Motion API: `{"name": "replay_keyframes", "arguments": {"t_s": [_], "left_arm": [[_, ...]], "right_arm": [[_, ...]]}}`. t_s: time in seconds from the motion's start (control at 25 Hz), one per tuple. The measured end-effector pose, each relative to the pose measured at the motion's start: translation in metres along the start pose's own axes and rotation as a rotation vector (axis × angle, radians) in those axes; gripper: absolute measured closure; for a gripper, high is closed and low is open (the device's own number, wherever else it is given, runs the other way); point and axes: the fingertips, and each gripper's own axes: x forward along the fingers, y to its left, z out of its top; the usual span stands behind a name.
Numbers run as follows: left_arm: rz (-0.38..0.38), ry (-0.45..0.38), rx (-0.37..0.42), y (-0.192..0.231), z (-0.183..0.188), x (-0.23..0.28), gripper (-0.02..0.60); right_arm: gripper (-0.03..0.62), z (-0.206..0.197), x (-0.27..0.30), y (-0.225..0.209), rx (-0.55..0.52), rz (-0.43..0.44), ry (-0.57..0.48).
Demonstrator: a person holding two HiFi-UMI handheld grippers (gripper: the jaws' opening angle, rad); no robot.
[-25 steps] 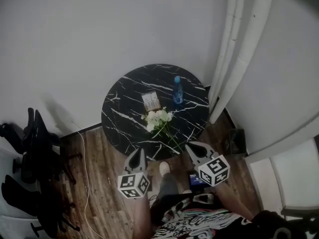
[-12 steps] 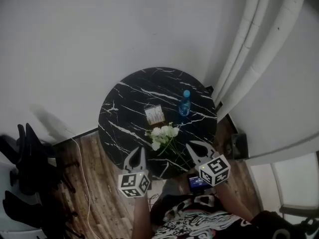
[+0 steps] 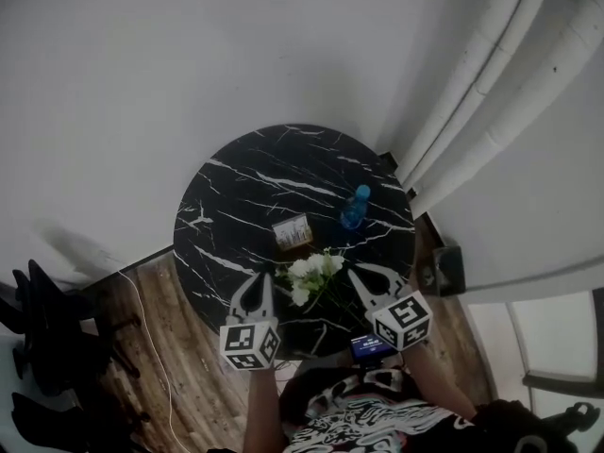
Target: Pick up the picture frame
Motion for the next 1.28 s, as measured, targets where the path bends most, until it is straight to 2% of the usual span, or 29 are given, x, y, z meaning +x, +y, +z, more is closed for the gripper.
{"name": "replay_keyframes", "arguments": {"t_s": [0.24, 0.44, 0.72, 0.92, 1.08, 1.28], "left_arm": [[-0.036, 0.025, -0.002, 0.013, -0.002, 0.02, 0.568], [-0.056, 0.02, -0.015, 0.025, 0.001, 0.03, 0.568], [-0.08, 0.033, -0.015, 0.025, -0.003, 0.035, 0.568], [-0.074, 0.031, -0.023, 0.024, -0.006, 0.043, 0.568], [-0.081, 0.025, -0.002, 0.017, -0.001, 0.045, 0.568], [-0.06, 0.023, -0.011, 0.023, 0.0, 0.046, 0.568]], "right_arm": [[0.576, -0.004, 0.027, -0.001, 0.02, -0.017, 0.031], [0.576, -0.003, 0.046, 0.009, -0.002, 0.002, 0.034], [0.576, -0.01, 0.04, 0.012, -0.014, -0.024, 0.048], [0.576, -0.012, 0.033, 0.002, 0.007, -0.069, 0.033], [0.576, -0.007, 0.034, 0.004, -0.012, -0.059, 0.02], [0.576, -0.009, 0.039, -0.002, -0.024, -0.058, 0.037]]}}
